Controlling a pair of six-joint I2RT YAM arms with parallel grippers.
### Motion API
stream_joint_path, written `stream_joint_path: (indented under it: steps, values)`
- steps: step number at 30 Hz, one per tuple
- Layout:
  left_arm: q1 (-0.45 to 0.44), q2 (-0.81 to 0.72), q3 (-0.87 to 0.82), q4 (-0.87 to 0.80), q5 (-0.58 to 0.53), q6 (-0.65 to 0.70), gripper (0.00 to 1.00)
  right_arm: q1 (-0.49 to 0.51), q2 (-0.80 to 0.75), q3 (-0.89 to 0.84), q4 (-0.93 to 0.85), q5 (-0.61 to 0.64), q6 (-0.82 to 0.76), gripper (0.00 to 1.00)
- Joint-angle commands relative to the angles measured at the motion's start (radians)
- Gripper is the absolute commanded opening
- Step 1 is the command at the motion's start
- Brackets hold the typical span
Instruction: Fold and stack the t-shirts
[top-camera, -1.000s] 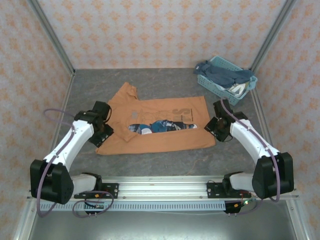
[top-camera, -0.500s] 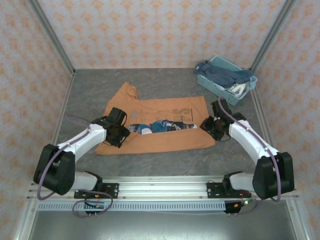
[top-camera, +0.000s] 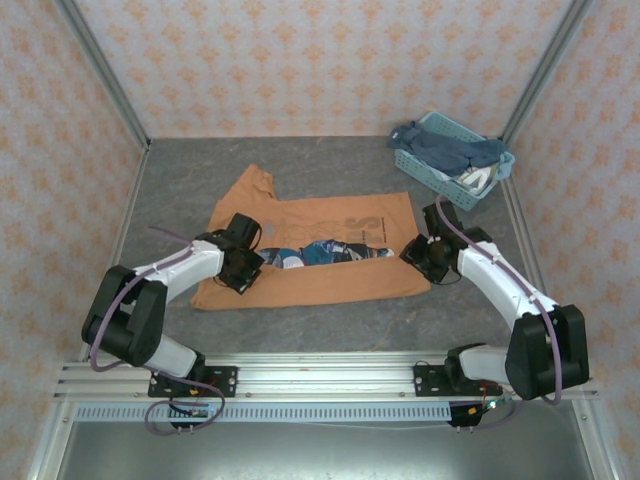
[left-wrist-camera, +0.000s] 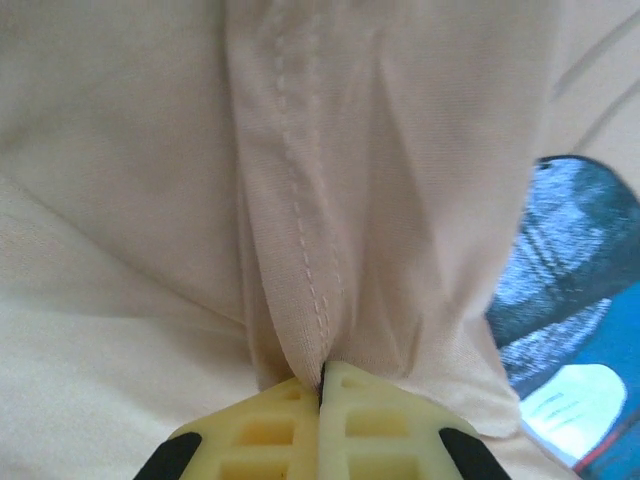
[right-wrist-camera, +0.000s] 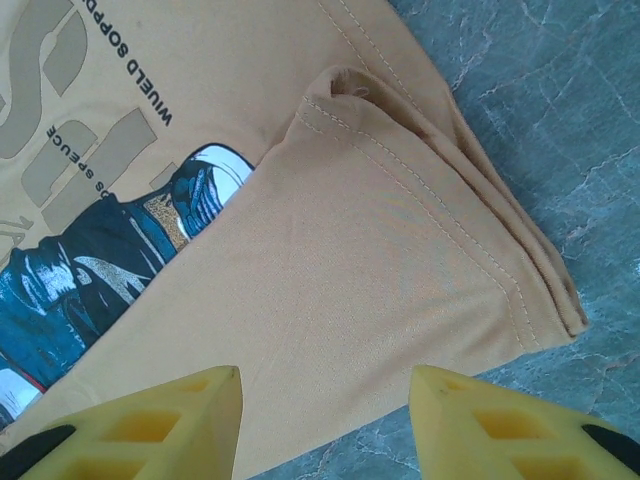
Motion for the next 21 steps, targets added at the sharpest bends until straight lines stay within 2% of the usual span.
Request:
stream_joint_path:
  steps: [1,7,14,21]
  values:
    - [-0.011,0.031,0.095,-0.096,-0.066,0.051,0.00,0.008,-0.023,-0.009,-0.003,0.009,-0.007,0.48]
    - [-0.025,0.152,0.258,-0.198,-0.086,0.153,0.00,0.007,-0.013,-0.003,-0.006,0.010,-0.004,0.46]
    - [-0.055,0.357,0.538,-0.399,-0.187,0.331,0.00,0.008,-0.005,0.000,-0.008,0.007,-0.002,0.46]
    - [-0.095,0.520,0.712,-0.479,-0.234,0.464,0.00,0.008,-0.005,-0.008,-0.012,0.006,0.001,0.46]
